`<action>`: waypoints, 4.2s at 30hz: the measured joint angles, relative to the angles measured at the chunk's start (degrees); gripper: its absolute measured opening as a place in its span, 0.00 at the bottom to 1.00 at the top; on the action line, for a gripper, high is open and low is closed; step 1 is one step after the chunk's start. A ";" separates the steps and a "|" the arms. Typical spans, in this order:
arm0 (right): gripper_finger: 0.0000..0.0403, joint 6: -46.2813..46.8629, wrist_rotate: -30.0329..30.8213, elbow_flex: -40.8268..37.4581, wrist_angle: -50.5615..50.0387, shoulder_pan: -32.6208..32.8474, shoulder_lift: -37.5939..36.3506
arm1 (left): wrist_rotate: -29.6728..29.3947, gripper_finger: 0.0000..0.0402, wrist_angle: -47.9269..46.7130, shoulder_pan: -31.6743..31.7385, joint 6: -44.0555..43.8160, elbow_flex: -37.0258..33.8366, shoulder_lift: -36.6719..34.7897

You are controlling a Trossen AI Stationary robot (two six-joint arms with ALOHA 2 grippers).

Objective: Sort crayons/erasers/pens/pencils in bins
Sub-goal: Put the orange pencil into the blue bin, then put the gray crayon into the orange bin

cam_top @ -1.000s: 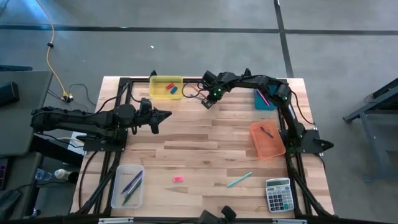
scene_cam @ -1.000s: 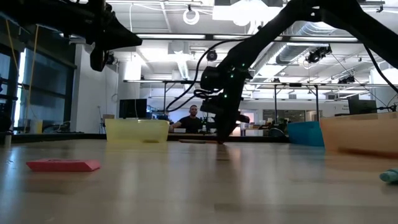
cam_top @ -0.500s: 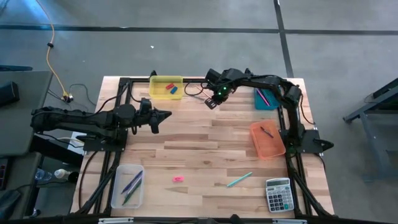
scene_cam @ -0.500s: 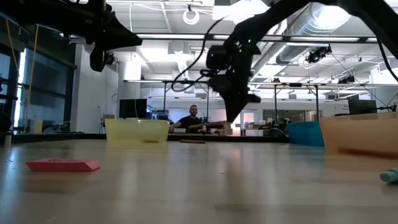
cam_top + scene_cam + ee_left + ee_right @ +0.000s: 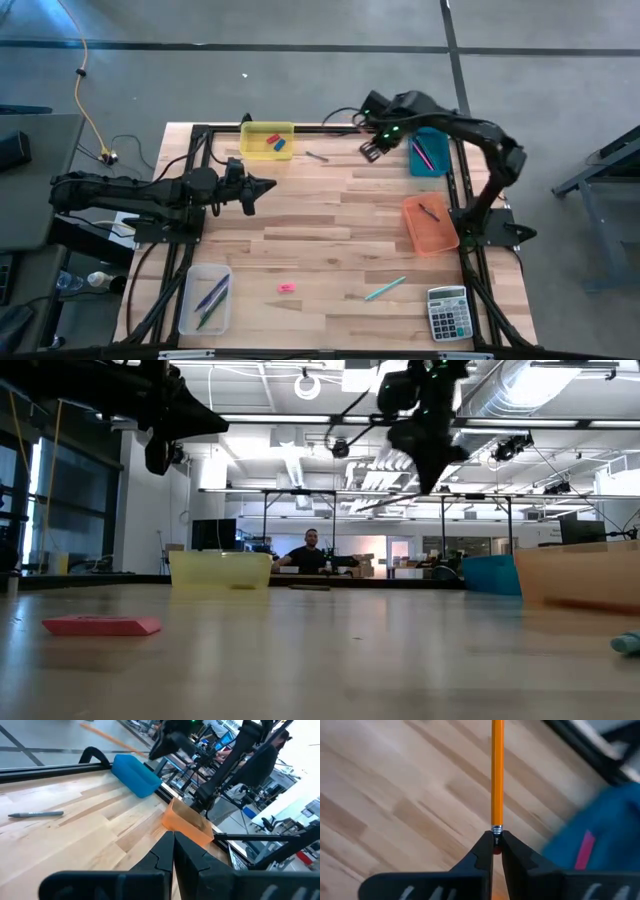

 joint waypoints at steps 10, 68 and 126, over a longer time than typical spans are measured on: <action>0.03 3.31 1.91 -26.72 1.85 -7.30 -23.94 | 0.01 0.00 -0.01 -0.01 -0.27 0.00 0.00; 0.03 -8.97 2.73 -50.77 15.41 -28.37 -30.92 | 4.30 0.00 2.15 0.00 5.37 0.02 -0.11; 0.00 7.61 -3.09 -48.02 29.97 -16.04 -33.14 | 7.41 0.00 -2.24 5.64 2.04 0.02 -0.13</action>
